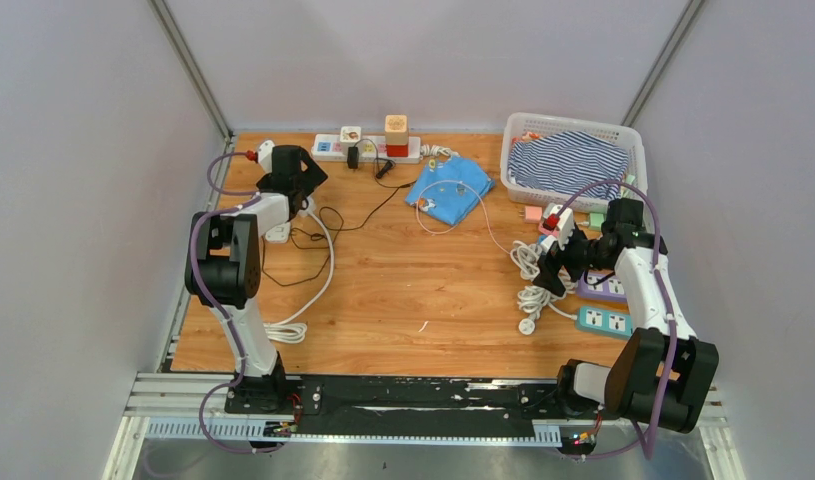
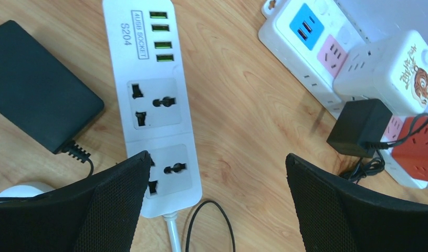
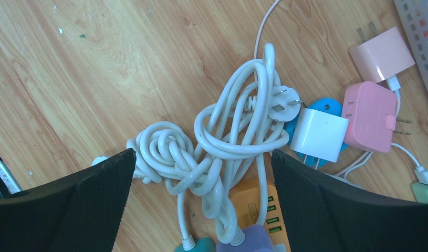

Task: Pull the plug off the socket
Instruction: Move the socket to the center of the board.

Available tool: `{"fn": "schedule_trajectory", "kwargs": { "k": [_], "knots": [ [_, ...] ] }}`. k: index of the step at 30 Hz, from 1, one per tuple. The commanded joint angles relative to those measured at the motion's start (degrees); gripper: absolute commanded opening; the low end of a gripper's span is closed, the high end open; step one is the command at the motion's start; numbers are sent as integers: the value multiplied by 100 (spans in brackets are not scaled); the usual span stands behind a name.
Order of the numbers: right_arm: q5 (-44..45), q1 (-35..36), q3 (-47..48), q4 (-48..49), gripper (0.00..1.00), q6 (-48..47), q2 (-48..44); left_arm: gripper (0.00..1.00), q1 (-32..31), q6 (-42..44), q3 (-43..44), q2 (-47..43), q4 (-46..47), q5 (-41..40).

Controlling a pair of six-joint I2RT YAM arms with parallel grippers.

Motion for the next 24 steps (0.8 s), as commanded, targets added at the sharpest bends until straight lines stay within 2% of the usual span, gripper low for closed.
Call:
{"fn": "schedule_trajectory", "kwargs": {
  "k": [1, 11, 24],
  "knots": [
    [-188, -68, -109, -121, 100, -75, -93, 100, -27, 270, 74, -97, -20, 366],
    [-197, -70, -109, -121, 100, -85, -118, 100, -94, 734, 170, -107, -14, 855],
    [-206, -71, -109, -121, 100, -85, -136, 100, -99, 1564, 441, 61, 46, 2553]
  ]
}}
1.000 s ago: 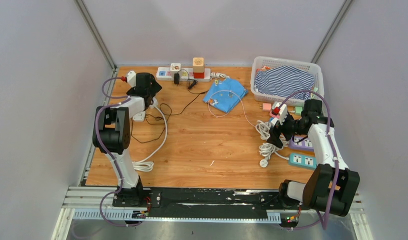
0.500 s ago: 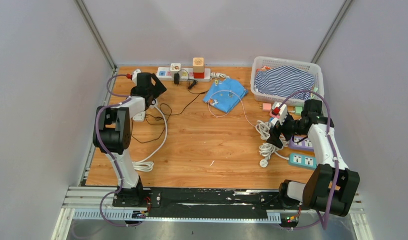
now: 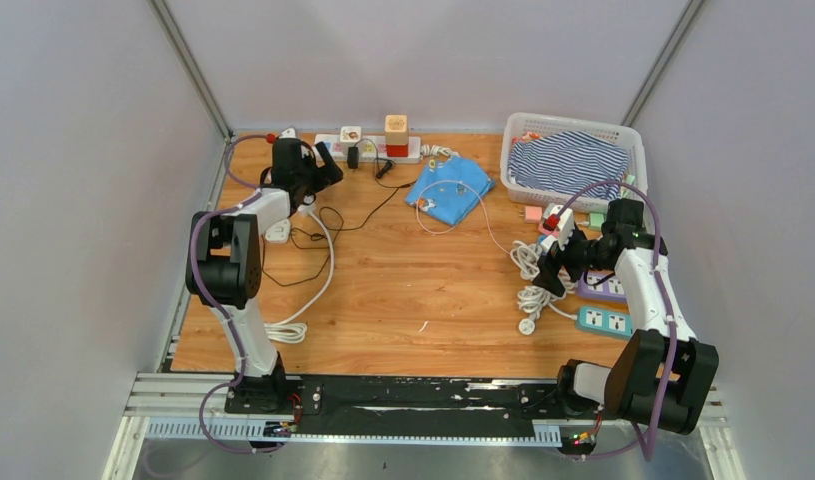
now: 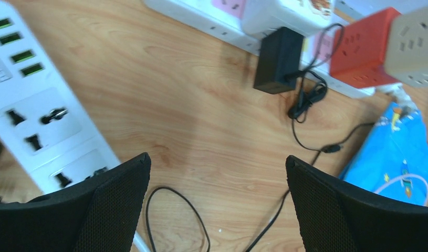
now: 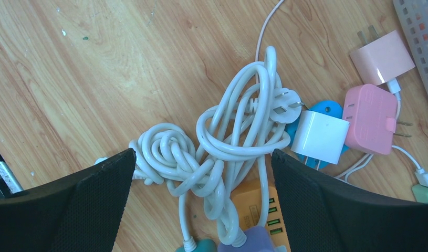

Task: Pull the plug off the socket
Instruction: Move the socket to the center of the board.

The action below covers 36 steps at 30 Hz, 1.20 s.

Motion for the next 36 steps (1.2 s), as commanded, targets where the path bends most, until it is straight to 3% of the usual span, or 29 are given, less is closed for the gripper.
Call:
{"fn": "schedule_trajectory", "kwargs": {
  "k": [1, 11, 22, 31, 32, 36],
  "knots": [
    [-149, -65, -101, -126, 100, -91, -96, 100, -21, 497, 216, 80, 79, 996],
    [-158, -67, -102, -127, 100, -93, -106, 100, -42, 875, 229, 201, 331, 2103],
    [-197, -72, -93, -136, 100, -90, -122, 100, -490, 1689, 185, -98, 334, 2160],
    [-280, -63, -59, -153, 100, -99, -136, 100, -1427, 3277, -269, -1020, 340, 955],
    [-305, -43, -50, -154, 100, -109, -162, 100, -1718, 3718, -407, -1222, 383, 474],
    [-314, 4, 4, -151, 100, -103, -162, 100, -1904, 3914, -775, -1567, 803, 233]
  ]
}}
